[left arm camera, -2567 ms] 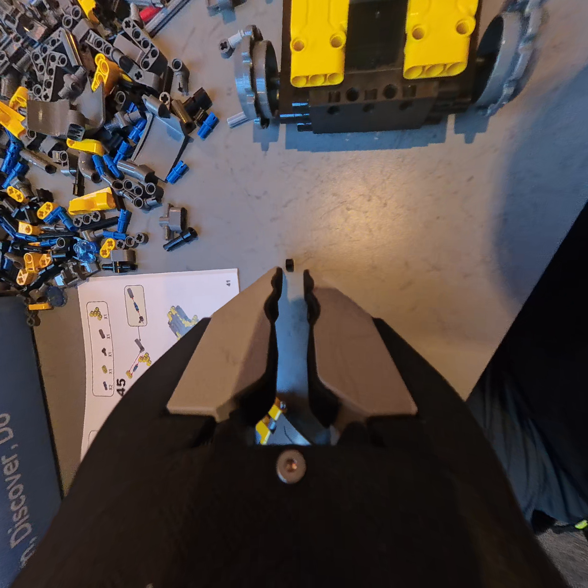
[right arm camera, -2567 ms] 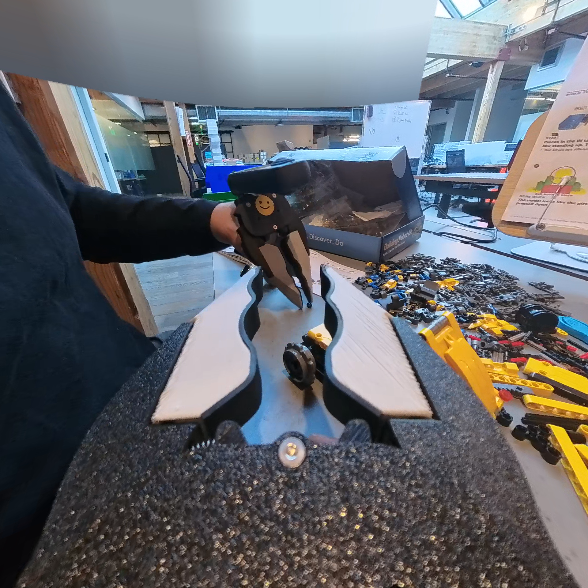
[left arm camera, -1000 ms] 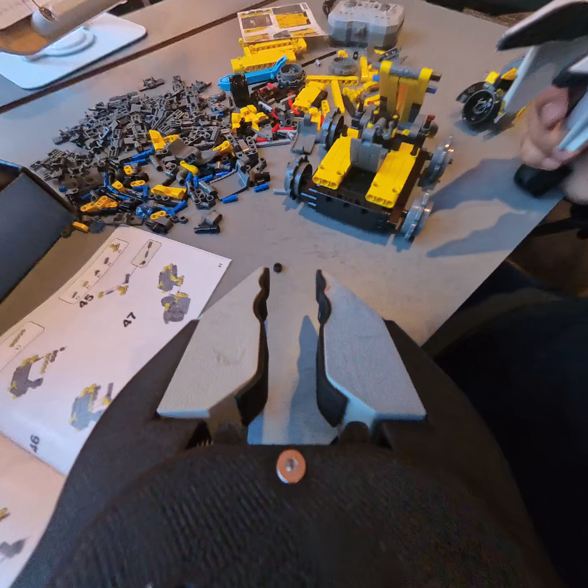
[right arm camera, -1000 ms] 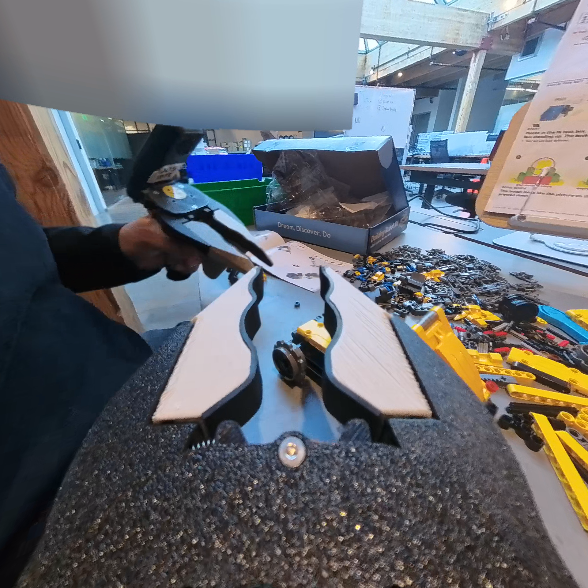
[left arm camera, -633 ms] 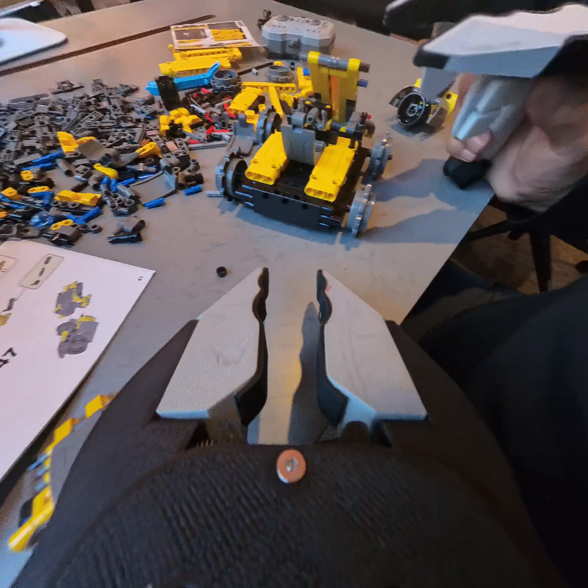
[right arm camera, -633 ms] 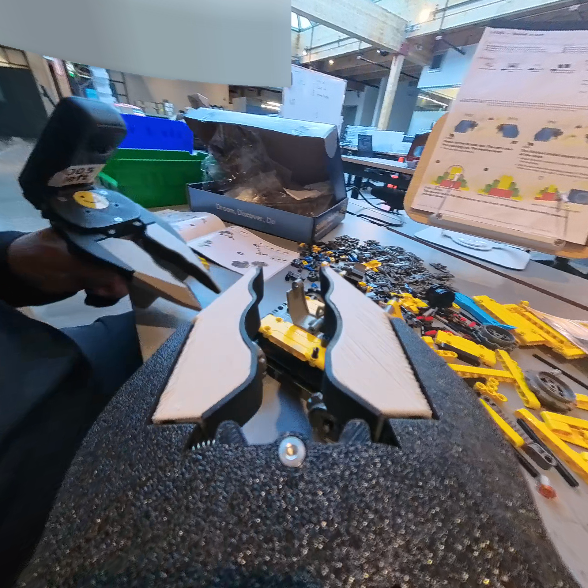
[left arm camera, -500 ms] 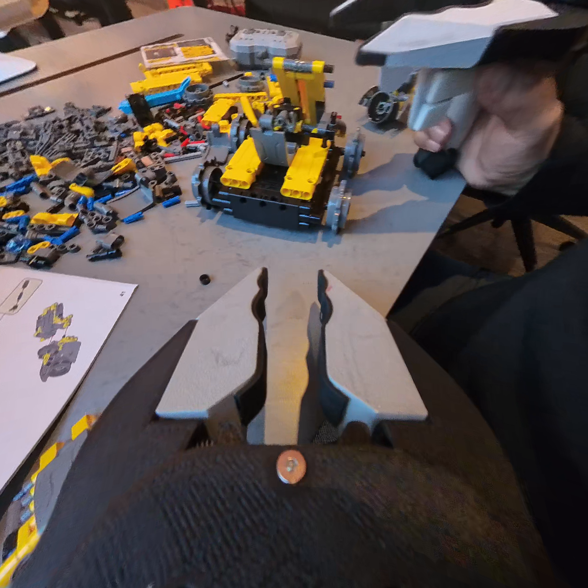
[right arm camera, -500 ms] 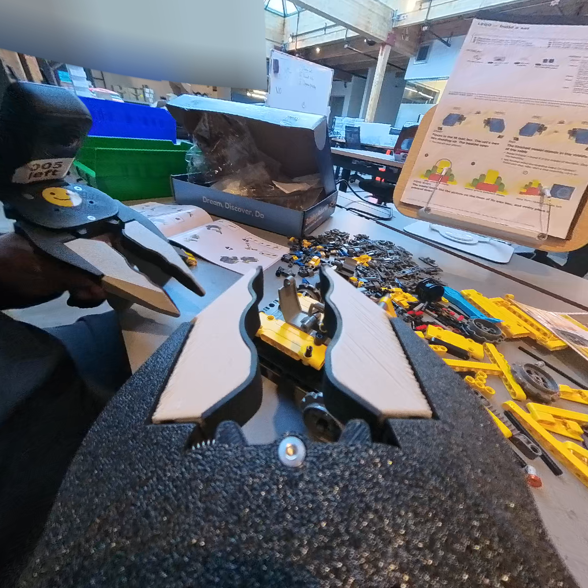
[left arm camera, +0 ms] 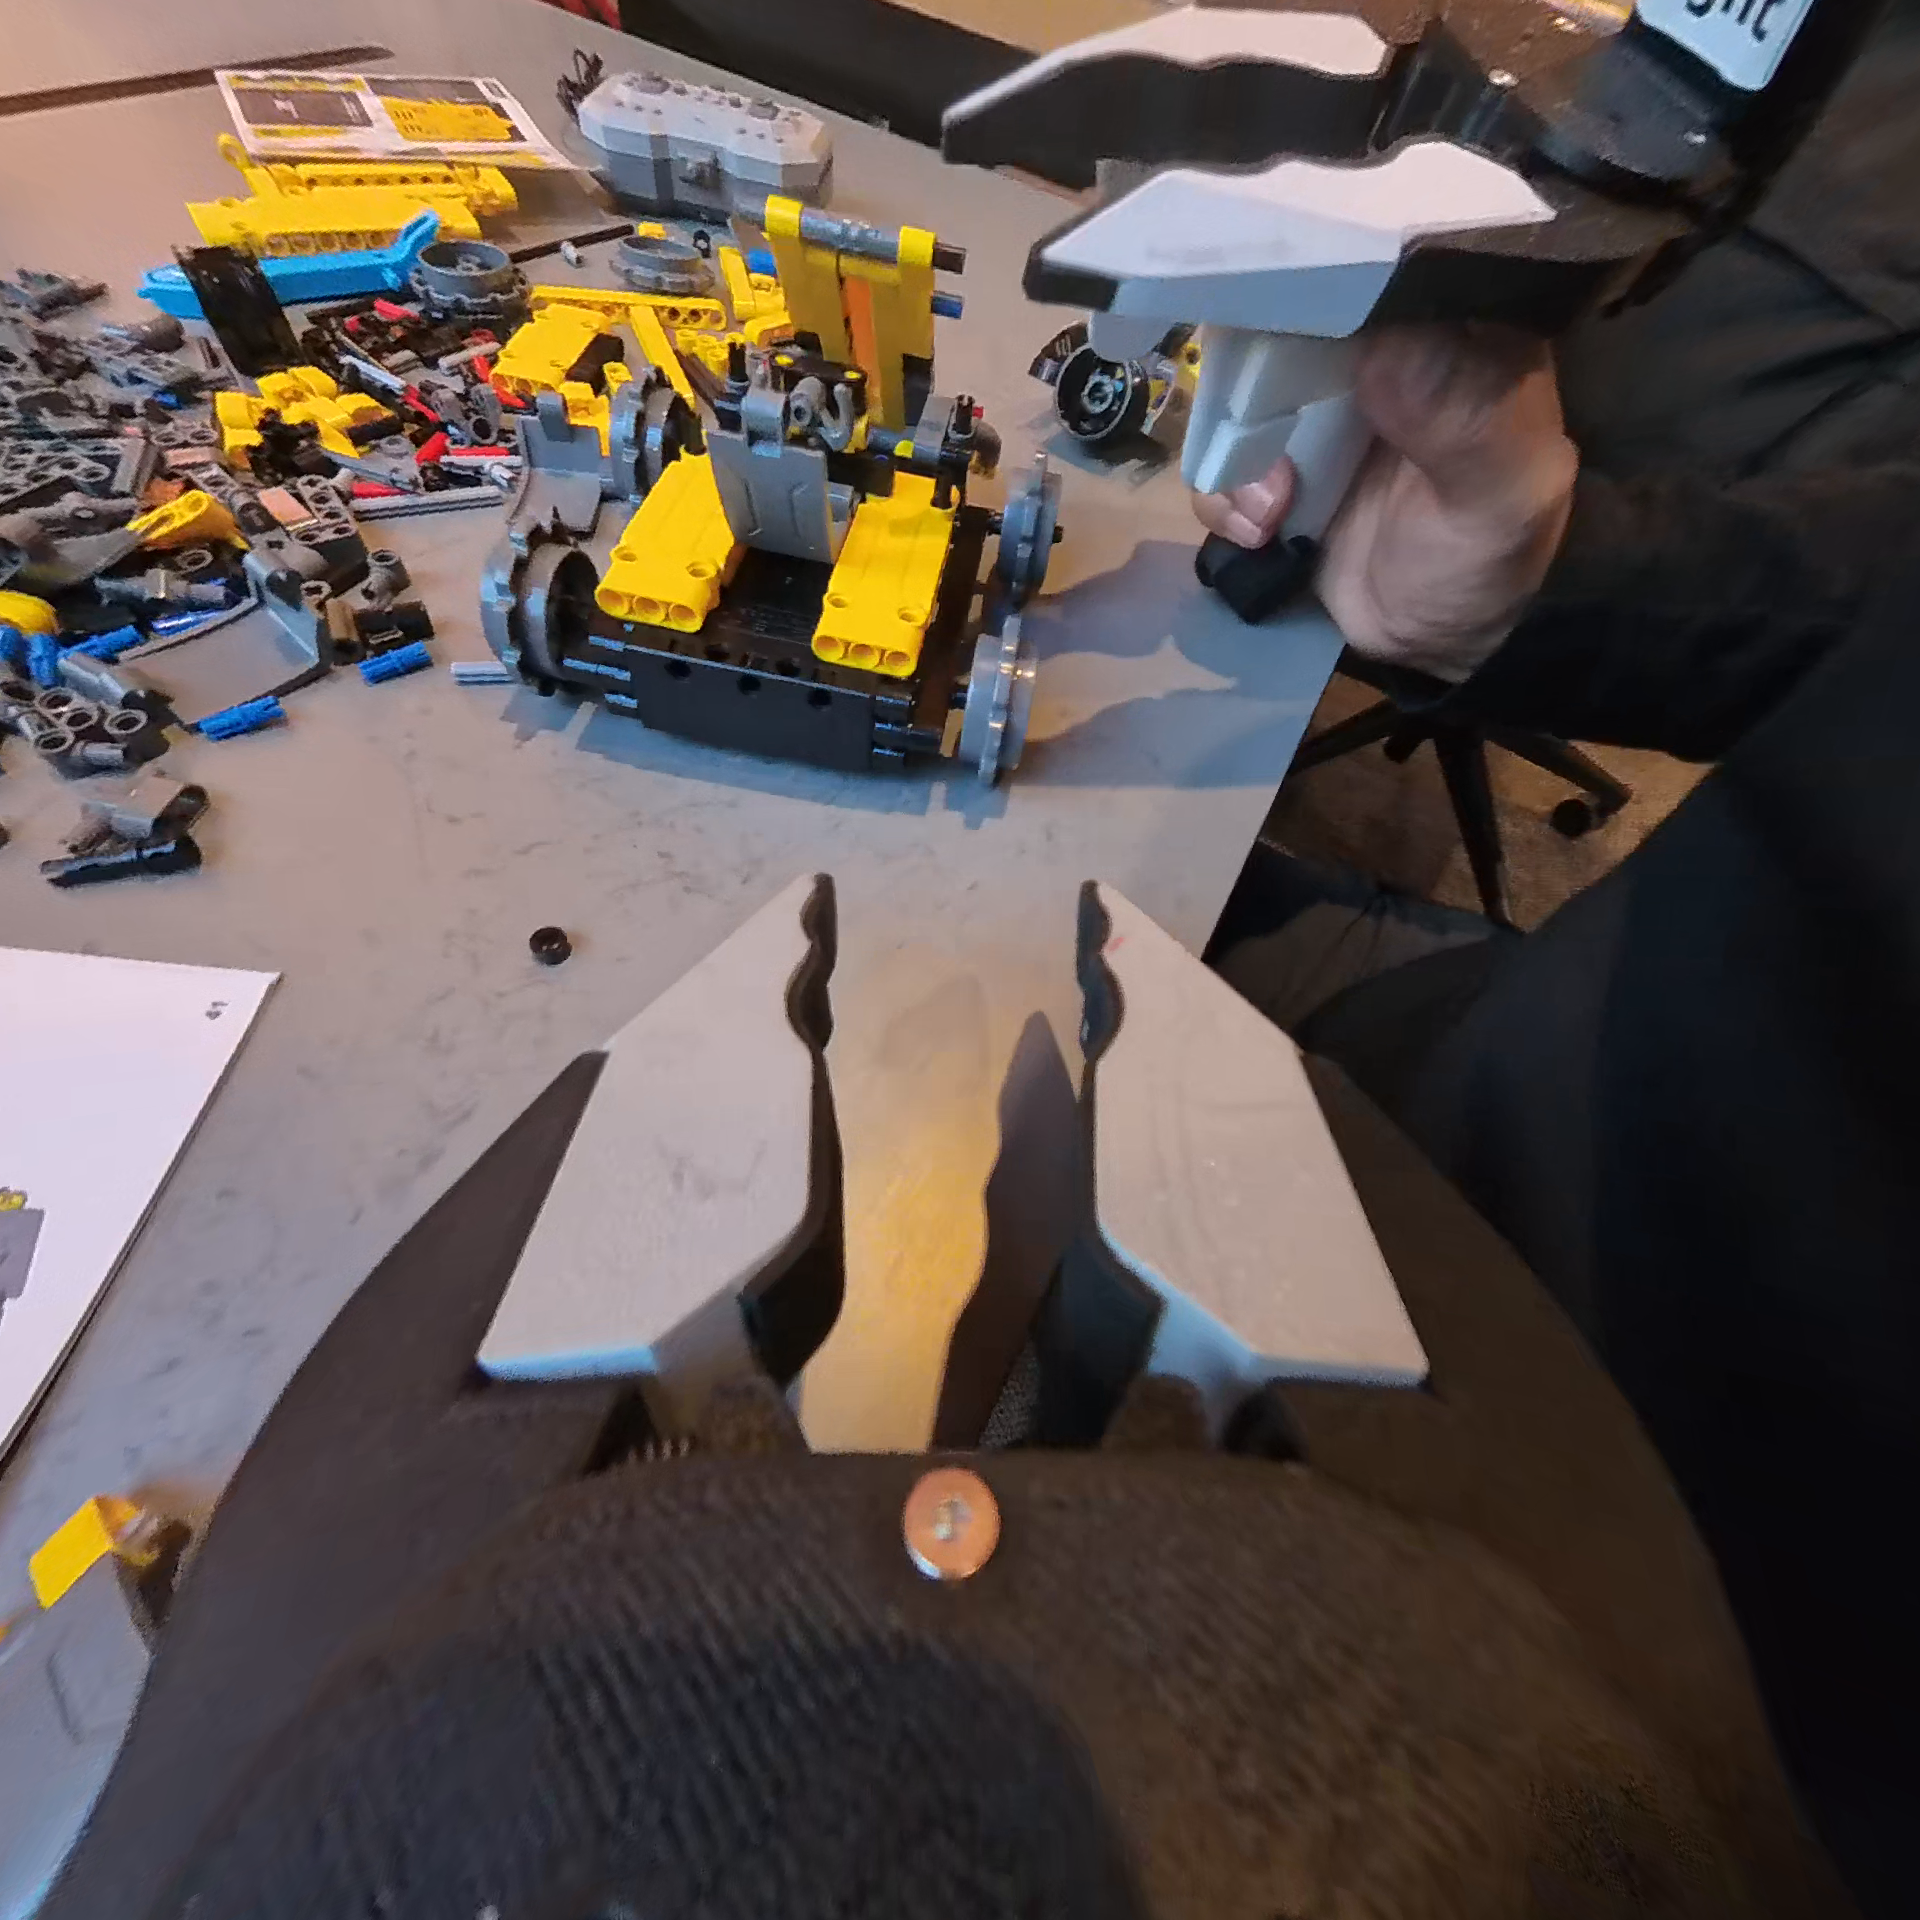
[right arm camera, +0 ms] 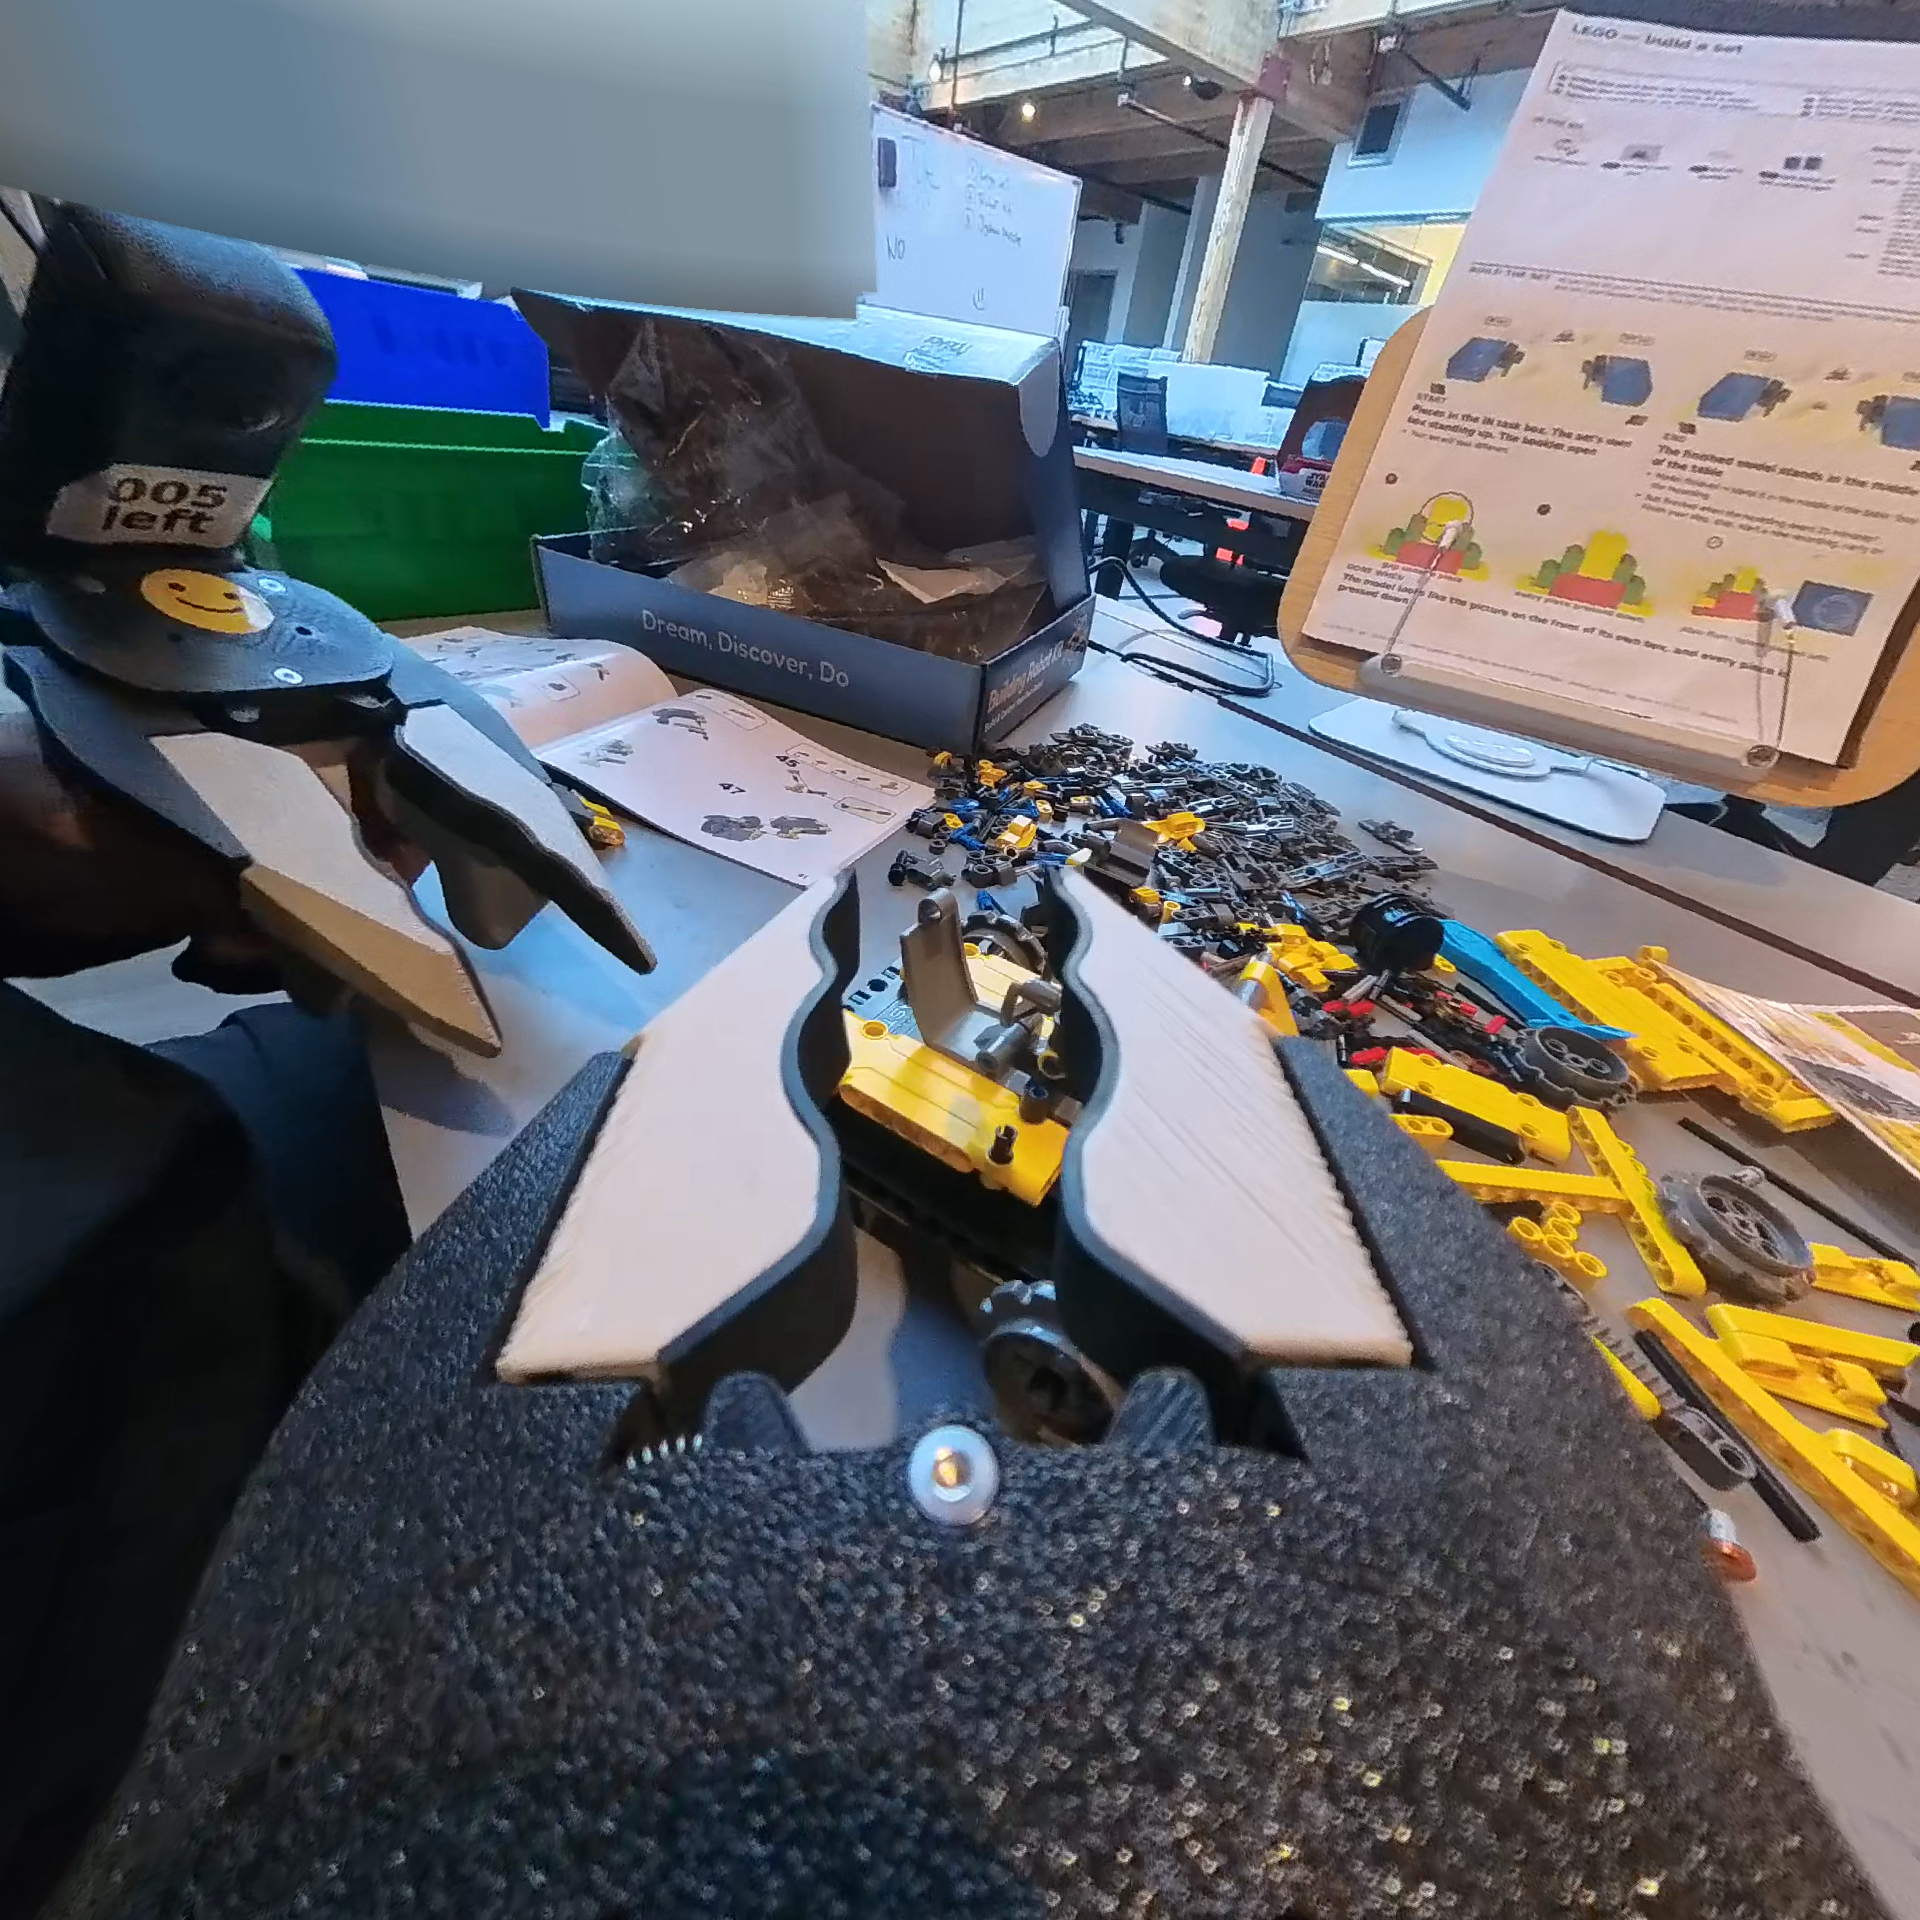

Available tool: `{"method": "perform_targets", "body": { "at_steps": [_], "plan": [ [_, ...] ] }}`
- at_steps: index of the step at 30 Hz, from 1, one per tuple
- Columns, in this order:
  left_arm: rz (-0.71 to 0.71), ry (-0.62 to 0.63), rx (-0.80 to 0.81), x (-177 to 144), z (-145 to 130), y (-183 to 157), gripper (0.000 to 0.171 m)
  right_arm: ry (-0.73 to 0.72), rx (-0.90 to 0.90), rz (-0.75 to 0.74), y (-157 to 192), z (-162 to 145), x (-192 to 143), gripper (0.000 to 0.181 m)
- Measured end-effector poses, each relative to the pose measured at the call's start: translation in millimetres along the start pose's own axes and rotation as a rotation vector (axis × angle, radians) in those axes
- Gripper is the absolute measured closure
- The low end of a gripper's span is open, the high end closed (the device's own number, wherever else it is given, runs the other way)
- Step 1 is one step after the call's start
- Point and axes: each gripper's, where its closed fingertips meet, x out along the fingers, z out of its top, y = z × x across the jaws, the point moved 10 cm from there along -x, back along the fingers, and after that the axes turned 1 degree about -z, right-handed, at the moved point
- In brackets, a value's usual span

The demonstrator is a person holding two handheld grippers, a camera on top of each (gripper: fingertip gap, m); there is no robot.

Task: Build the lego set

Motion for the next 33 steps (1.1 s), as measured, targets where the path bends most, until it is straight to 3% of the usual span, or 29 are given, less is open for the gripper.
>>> {"method": "perform_targets", "body": {
  "at_steps": [7, 12, 17, 24, 27, 33],
  "plan": [
    [0.091, -0.013, 0.103, -4.4, 12.3, 2.8, 0.125, -0.008, -0.005, 0.013, 1.0, 0.4, -0.8, 0.146],
    [0.129, -0.008, 0.038, 0.5, 22.4, 10.6, 0.119, -0.032, -0.002, 0.029, 1.2, 1.0, -3.4, 0.146],
    [0.241, 0.056, -0.041, 2.6, 33.4, 30.8, 0.123, -0.048, 0.004, 0.044, 1.0, 1.5, -5.2, 0.149],
    [0.289, 0.085, -0.102, -4.0, 54.7, 62.5, 0.133, -0.059, -0.006, 0.042, 2.2, 1.9, -6.5, 0.154],
    [0.279, 0.145, -0.106, 0.7, 65.3, 86.9, 0.126, -0.064, -0.008, 0.047, 2.5, 2.0, -7.0, 0.156],
    [0.239, 0.336, -0.053, 35.9, 79.5, 134.7, 0.131, -0.079, 0.003, 0.052, 1.4, 2.3, -8.8, 0.157]
  ]
}}
